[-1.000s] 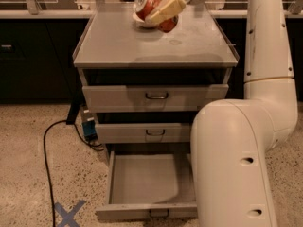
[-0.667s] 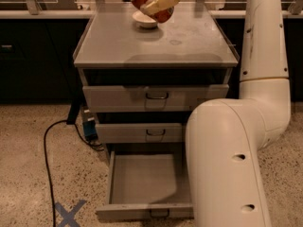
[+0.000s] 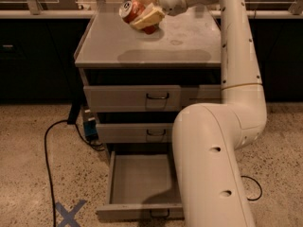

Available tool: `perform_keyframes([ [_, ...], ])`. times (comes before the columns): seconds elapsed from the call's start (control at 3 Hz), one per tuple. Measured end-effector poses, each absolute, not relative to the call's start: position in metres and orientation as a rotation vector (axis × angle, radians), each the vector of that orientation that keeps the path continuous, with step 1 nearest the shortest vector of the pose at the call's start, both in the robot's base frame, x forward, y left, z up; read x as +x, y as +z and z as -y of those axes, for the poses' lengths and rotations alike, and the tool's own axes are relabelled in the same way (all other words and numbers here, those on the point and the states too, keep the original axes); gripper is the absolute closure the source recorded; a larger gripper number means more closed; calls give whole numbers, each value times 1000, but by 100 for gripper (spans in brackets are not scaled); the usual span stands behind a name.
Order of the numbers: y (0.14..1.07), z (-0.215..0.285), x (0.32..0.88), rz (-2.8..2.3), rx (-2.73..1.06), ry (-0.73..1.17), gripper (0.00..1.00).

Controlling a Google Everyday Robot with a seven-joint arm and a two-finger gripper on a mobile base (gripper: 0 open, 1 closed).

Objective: Pick coke can from bottom drawer and place on counter

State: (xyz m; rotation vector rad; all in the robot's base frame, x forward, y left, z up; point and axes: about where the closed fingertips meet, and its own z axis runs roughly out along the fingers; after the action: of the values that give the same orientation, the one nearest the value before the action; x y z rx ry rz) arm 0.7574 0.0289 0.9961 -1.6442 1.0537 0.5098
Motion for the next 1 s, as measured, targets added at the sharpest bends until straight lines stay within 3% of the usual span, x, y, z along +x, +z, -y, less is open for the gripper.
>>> perform_keyframes([
  [1.0,886,-38,799,-1264,-1599,639,100],
])
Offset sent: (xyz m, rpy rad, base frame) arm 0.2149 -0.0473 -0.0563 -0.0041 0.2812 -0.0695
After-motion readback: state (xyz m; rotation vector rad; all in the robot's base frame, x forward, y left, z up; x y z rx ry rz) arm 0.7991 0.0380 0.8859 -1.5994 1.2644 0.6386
